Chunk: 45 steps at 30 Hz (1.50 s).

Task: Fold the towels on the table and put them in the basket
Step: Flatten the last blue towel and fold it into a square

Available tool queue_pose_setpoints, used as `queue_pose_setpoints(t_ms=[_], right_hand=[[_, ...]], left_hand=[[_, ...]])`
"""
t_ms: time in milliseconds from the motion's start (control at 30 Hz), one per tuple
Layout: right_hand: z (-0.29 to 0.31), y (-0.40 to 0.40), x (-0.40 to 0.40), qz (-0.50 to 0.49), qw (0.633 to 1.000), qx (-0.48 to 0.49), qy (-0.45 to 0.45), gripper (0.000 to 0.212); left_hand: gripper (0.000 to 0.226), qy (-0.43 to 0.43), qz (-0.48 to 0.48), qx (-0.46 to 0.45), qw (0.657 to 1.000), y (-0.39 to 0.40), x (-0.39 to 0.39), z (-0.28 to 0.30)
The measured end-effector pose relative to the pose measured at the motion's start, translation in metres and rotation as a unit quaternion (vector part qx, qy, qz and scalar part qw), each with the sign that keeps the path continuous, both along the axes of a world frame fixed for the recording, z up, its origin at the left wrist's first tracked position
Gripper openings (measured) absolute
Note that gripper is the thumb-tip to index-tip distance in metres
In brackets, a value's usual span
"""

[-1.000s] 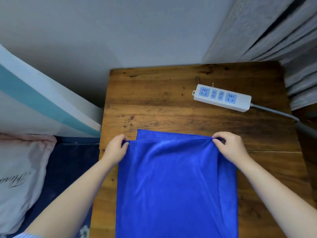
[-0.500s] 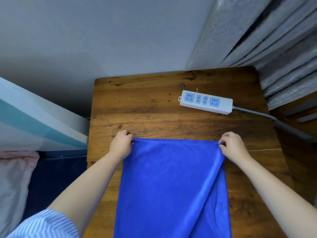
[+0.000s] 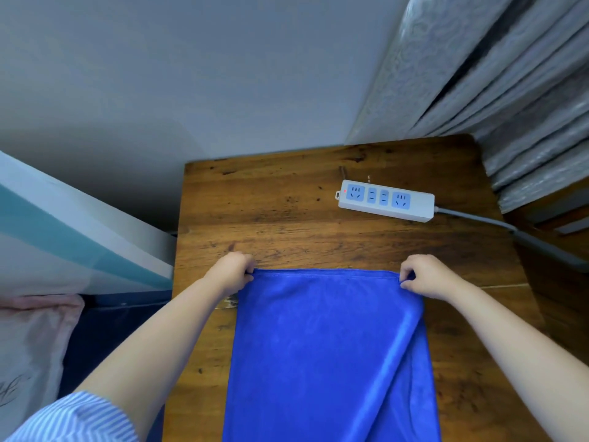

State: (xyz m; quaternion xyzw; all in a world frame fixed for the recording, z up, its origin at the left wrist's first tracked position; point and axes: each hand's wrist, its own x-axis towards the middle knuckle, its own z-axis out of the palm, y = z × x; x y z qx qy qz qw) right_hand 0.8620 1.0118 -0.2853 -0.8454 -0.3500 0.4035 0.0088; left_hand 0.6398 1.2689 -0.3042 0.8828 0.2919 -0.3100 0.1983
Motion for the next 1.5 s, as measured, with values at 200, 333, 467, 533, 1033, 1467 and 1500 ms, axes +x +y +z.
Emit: queue_pose_setpoints(t_ms=[200, 333, 467, 533, 1033, 1467, 1500], right_hand=[[0.021, -0.008, 0.01, -0.102, 0.993, 0.047, 0.044, 0.032], [0.037, -0.012, 0.007, -0.123, 0.99, 0.052, 0.051, 0.025], [0.063, -0.011, -0.002, -0.13, 0.988, 0.077, 0.03, 0.017], [0.072, -0.007, -0.006, -0.126, 0.988, 0.09, 0.007, 0.022], [0.226, 0.008, -0.084, -0.076, 0.811, 0.387, -0.431, 0.036], [0.283, -0.019, -0.14, -0.204, 0.789, 0.434, -0.383, 0.034], [0.287, -0.017, -0.14, -0.201, 0.799, 0.428, -0.371, 0.035]], left_hand=[[0.01, -0.002, 0.03, 0.01, 0.999, 0.006, -0.017, 0.021], [0.011, -0.032, 0.063, 0.009, 0.997, 0.002, -0.03, 0.035], [0.009, -0.066, 0.091, 0.032, 0.993, -0.008, -0.042, 0.058], [0.008, -0.084, 0.098, 0.05, 0.99, -0.009, -0.047, 0.067], [0.029, -0.384, 0.2, 0.335, 0.837, -0.033, -0.112, 0.223], [0.031, -0.507, 0.355, 0.21, 0.756, -0.089, -0.146, 0.278], [0.032, -0.512, 0.373, 0.202, 0.746, -0.091, -0.147, 0.28]])
